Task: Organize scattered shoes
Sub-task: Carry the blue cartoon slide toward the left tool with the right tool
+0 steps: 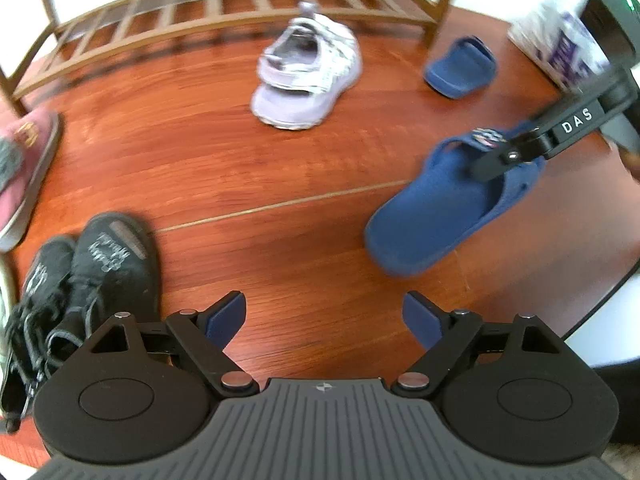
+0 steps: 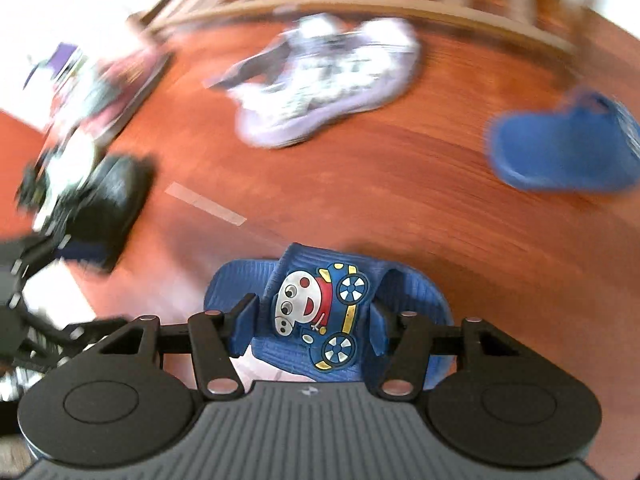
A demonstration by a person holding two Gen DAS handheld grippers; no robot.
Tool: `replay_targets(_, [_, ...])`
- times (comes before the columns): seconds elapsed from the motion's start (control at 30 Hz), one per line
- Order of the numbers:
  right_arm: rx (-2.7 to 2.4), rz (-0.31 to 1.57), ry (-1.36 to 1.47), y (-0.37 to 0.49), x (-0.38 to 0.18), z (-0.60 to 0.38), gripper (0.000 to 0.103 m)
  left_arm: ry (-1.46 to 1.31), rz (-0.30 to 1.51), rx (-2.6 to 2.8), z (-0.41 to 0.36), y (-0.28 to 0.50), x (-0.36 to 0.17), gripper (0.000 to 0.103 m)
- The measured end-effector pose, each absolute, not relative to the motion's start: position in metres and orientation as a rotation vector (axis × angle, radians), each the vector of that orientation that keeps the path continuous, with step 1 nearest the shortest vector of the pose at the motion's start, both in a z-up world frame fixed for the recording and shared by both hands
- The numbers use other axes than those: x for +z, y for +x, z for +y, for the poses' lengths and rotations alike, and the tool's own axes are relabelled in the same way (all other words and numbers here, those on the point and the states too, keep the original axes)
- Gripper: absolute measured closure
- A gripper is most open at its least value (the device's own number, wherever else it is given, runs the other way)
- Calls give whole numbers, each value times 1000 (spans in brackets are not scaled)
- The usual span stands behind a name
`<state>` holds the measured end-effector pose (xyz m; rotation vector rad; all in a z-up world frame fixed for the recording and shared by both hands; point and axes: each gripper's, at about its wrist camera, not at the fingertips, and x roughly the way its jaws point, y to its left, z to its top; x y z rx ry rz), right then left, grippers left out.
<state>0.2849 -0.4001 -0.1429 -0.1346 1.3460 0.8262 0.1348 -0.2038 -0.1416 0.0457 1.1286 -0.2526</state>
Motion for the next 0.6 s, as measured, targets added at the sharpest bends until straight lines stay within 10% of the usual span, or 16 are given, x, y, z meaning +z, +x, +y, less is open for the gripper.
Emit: replay_targets(0.6, [1317,1330,-606,267,-150,-243,41,-11,1193,-167,-176,107,-158,15])
